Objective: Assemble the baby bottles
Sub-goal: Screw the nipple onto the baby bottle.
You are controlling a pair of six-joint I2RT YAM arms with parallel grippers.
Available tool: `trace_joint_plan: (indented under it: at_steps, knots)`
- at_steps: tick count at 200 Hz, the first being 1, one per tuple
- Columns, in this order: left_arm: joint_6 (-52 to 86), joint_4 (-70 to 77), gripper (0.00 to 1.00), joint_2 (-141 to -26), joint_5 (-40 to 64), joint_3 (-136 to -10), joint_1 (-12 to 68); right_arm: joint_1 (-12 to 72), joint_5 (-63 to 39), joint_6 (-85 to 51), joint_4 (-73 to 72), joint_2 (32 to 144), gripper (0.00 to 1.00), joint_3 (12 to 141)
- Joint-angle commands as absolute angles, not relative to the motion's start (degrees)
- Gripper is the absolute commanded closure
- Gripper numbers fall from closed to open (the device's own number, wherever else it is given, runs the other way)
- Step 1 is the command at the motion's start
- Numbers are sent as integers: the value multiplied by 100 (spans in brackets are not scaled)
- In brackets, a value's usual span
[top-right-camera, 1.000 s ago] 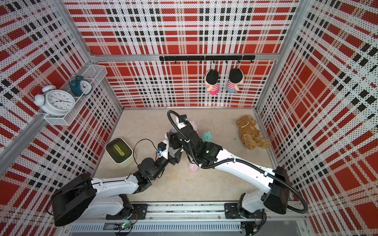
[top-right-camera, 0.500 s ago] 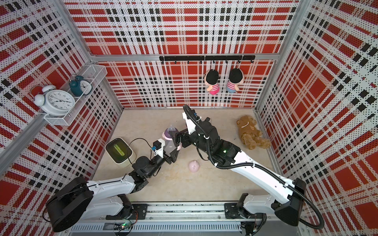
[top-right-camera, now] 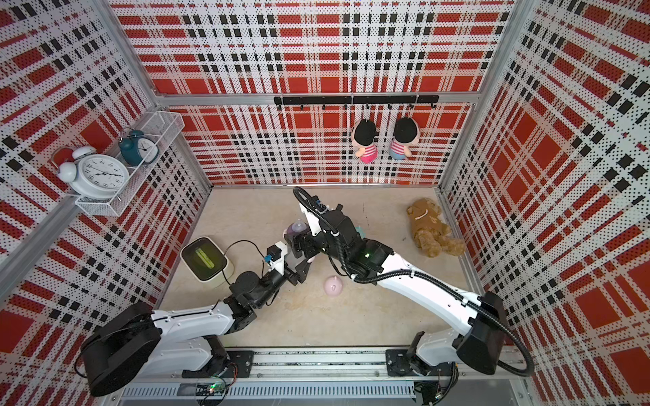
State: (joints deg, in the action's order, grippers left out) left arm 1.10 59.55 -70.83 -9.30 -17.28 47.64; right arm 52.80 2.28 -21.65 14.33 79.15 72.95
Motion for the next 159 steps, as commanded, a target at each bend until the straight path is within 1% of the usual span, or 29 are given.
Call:
trace_joint_plan:
  at_steps: [1, 41, 61, 69, 76, 77, 87, 90, 100, 115, 121, 126, 159]
  knots:
    - [2, 6319, 100, -7035, -1063, -1740, 4790, 5291, 295, -2201, 1492, 8004, 17, 7549]
    - [-70, 6319, 100, -7014, -1115, -1714, 4816, 5290, 266, -2269, 1525, 8116, 29, 7610]
    - [-114, 6319, 100, -7018, -1125, -1705, 4833, 5291, 304, -2278, 1534, 8134, 38, 7620]
    - [-137, 6319, 97, -7021, -1134, -1697, 4843, 5291, 329, -2274, 1512, 8121, 41, 7603]
    - [-154, 6319, 91, -7014, -1127, -1692, 4856, 5291, 368, -2268, 1504, 8108, 44, 7587]
    - [-156, 6319, 87, -7014, -1130, -1690, 4858, 5291, 373, -2263, 1503, 8106, 44, 7586]
    - [-183, 6319, 61, -7018, -1121, -1679, 4869, 5286, 433, -2255, 1488, 8074, 46, 7570]
    - [-187, 6319, 57, -7014, -1117, -1679, 4869, 5290, 451, -2245, 1475, 8062, 47, 7563]
    - [-199, 6319, 47, -7014, -1115, -1670, 4878, 5289, 503, -2202, 1414, 8008, 48, 7513]
    - [-173, 6319, 12, -7031, -1203, -1670, 4893, 5284, 569, -2141, 1326, 7931, 49, 7448]
    - [-153, 6319, 0, -7039, -1296, -1670, 4902, 5278, 588, -2115, 1295, 7896, 49, 7424]
    - [-140, 6312, 2, -7052, -1340, -1670, 4911, 5278, 617, -2081, 1276, 7878, 49, 7415]
    - [-64, 6146, 2, -7051, -1437, -1690, 4913, 5269, 818, -1768, 1254, 7797, 49, 7317]
